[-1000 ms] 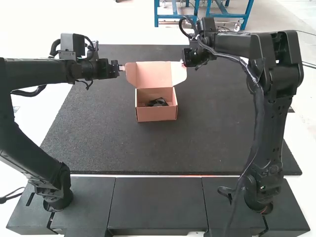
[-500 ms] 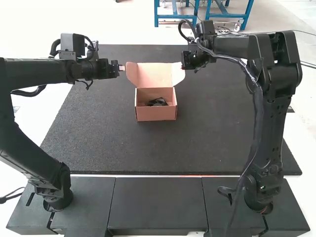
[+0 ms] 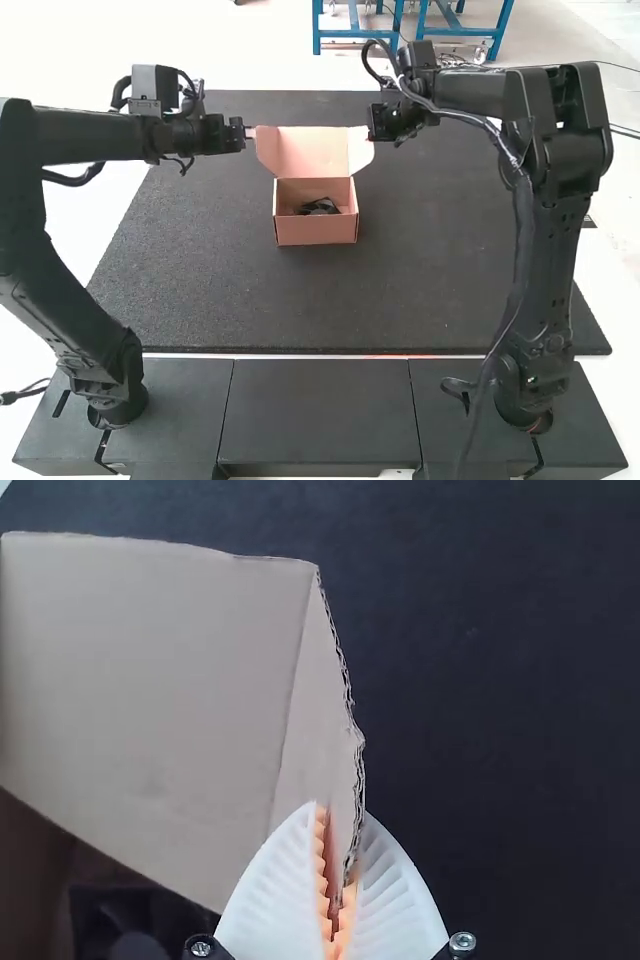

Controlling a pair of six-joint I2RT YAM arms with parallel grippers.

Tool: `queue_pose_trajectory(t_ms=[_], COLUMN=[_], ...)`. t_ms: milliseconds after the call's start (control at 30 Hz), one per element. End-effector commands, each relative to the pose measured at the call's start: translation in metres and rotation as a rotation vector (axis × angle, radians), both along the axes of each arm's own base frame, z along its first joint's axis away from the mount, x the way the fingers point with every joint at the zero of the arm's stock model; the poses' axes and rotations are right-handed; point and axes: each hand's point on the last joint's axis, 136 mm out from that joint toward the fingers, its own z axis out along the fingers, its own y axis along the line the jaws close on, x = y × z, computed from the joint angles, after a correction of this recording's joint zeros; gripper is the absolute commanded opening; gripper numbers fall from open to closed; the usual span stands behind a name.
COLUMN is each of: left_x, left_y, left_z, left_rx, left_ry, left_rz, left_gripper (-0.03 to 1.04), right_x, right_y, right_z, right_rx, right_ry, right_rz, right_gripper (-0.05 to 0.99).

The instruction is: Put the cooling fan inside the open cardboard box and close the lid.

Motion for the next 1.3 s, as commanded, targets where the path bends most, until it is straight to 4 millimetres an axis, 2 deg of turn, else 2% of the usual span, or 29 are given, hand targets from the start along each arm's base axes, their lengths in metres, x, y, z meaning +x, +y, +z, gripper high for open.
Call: queue_pose_trajectory(t_ms=[0, 300, 467, 600, 900, 1167, 1267], left_x=[0.016, 0.048, 0.056, 0.057, 0.051, 0.050, 0.051], left_y=[-0.007, -0.027, -0.041, -0.044, -0.032, -0.006, -0.002], left_z=[0.008, 0.009, 0.008, 0.004, -0.003, 0.013, 0.015], left_rx=[-0.009, -0.012, -0.012, -0.009, 0.037, 0.074, 0.073], left_ry=[-0.022, -0.038, -0.034, -0.025, 0.007, -0.023, -0.030], left_rz=[-0.010, -0.040, -0.065, -0.070, -0.072, -0.039, -0.029], left_gripper=[0.96, 0.96, 0.95, 0.89, 0.89, 0.89, 0.89], right_x=[-0.016, -0.023, -0.028, -0.029, -0.033, -0.037, -0.038], right_y=[0.005, 0.007, 0.008, 0.006, 0.008, 0.010, 0.012], right_z=[-0.005, -0.002, -0.005, -0.007, -0.012, -0.016, -0.017], right_rx=[0.004, 0.024, 0.033, 0.037, 0.035, 0.034, 0.033], right_ry=[0.048, 0.059, 0.074, 0.081, 0.092, 0.104, 0.107], right_rz=[0.044, 0.063, 0.072, 0.073, 0.080, 0.086, 0.089], right_gripper=[-0.02, -0.02, -0.02, -0.02, -0.02, -0.02, -0.02])
